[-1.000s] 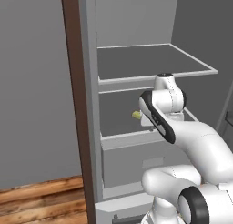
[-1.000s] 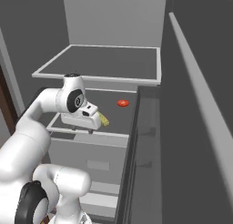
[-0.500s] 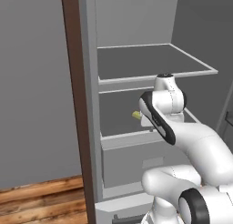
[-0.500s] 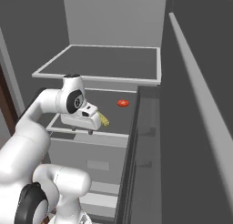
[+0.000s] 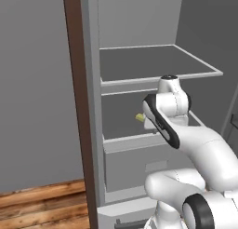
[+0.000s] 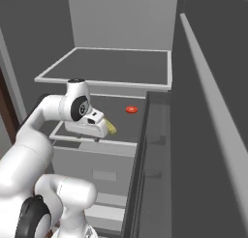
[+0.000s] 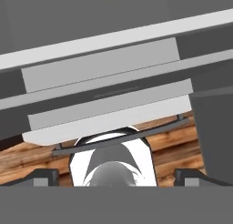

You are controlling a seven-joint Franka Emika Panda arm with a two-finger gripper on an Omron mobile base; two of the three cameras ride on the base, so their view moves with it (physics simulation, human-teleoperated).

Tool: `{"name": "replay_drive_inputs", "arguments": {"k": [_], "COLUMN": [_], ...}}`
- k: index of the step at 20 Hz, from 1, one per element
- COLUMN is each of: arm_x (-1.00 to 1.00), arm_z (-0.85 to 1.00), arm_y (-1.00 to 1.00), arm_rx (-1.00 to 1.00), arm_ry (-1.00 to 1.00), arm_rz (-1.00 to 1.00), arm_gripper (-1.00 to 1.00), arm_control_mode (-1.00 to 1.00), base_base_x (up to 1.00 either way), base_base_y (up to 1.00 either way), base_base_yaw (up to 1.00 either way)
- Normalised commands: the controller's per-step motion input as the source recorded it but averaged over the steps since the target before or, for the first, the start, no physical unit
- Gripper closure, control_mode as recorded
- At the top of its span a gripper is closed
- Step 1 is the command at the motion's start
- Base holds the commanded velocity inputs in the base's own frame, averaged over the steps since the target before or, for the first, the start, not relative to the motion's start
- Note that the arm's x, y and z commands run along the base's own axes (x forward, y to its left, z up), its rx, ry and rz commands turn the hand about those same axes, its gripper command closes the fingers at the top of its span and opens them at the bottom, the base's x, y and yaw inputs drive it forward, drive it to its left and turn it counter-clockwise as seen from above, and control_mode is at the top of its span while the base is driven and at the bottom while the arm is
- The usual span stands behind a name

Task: Retrieve the butter from the fridge and place it on a plate on the dining table. Then retrieve the butter knife by the fridge and place it near the plate.

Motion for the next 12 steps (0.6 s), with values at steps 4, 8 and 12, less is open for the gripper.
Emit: {"name": "replay_drive_inputs", "arguments": {"k": [4, 8, 12], "arm_x": [0.02, 0.03, 0.0], "arm_z": [0.0, -0.01, 0.0], "arm_y": [-0.03, 0.0, -0.11], "arm_rx": [0.0, 0.0, 0.0], "arm_ry": [-0.18, -0.17, -0.16], "arm_rz": [0.08, 0.06, 0.05], "arm_gripper": [-1.0, -1.0, -1.0], "arm_control_mode": [-1.0, -1.0, -1.0], "base_base_x": [0.0, 0.0, 0.0], "base_base_y": [0.0, 0.0, 0.0], "base_base_yaw": [0.0, 0.0, 0.0]}}
